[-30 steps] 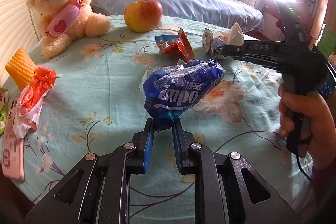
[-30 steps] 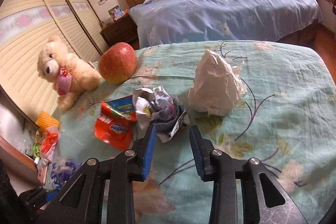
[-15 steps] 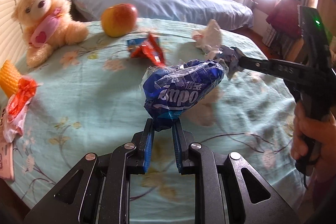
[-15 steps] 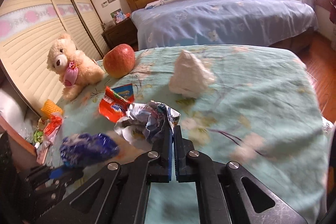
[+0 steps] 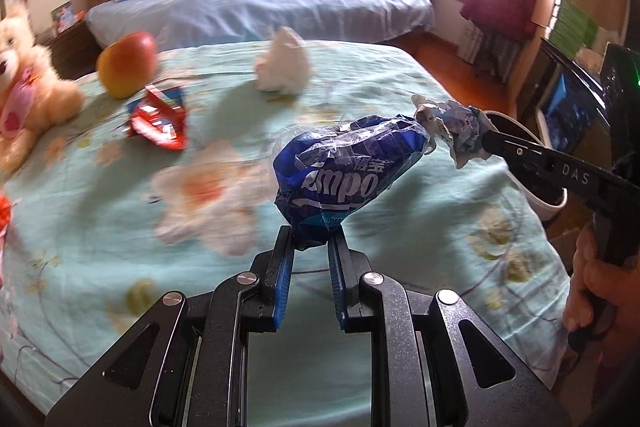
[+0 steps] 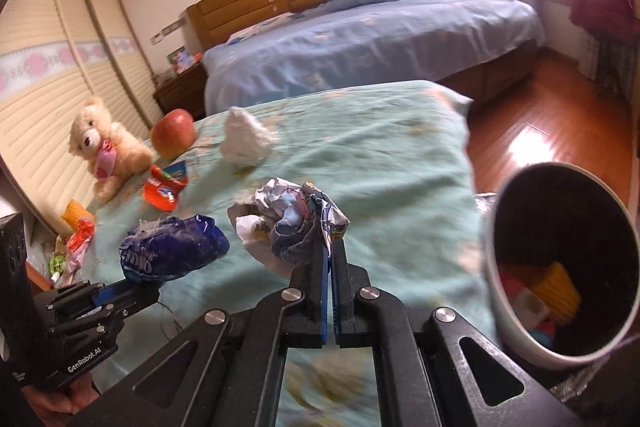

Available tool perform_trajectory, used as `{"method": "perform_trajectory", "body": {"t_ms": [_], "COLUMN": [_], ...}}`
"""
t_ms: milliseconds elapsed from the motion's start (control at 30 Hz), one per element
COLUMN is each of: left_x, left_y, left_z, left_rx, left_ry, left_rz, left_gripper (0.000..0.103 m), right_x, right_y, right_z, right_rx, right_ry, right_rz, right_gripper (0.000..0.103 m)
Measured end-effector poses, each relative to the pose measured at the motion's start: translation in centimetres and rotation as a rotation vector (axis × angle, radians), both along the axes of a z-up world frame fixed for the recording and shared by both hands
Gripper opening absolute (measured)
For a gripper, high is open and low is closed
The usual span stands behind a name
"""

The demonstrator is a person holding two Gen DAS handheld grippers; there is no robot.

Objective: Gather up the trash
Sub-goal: 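Carry the blue bag with the left tool while the right tool carries the crumpled wrapper toward the bin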

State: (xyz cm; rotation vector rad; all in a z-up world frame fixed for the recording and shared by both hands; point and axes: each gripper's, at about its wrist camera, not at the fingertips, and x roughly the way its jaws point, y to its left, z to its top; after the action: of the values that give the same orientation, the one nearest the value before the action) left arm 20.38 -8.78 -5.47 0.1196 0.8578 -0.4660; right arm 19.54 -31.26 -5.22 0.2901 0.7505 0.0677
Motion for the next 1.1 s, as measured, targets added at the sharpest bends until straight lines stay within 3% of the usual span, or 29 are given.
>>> {"method": "perform_trajectory", "body": {"t_ms": [467,1100], "left_x": [-1.6,-2.8], "left_y": [-7.3,-13.2], "left_z": [0.2,0.2], "left_rx": [0.021,0.046], "left_ry": [-0.003,-0.009], "left_rz": [-0.129,-0.227], "left_gripper": [0.016,0.016], "right_x": [-4.9,-8.0], "right_y": [-7.2,-12.0], "right_z": [-0.2,-0.5], "right_rx": [-0.013,-0.039], "right_ry": [-0.017,-0.019], "right_rz": [-0.164,-0.278], "right_gripper": [0.001,0.001]}}
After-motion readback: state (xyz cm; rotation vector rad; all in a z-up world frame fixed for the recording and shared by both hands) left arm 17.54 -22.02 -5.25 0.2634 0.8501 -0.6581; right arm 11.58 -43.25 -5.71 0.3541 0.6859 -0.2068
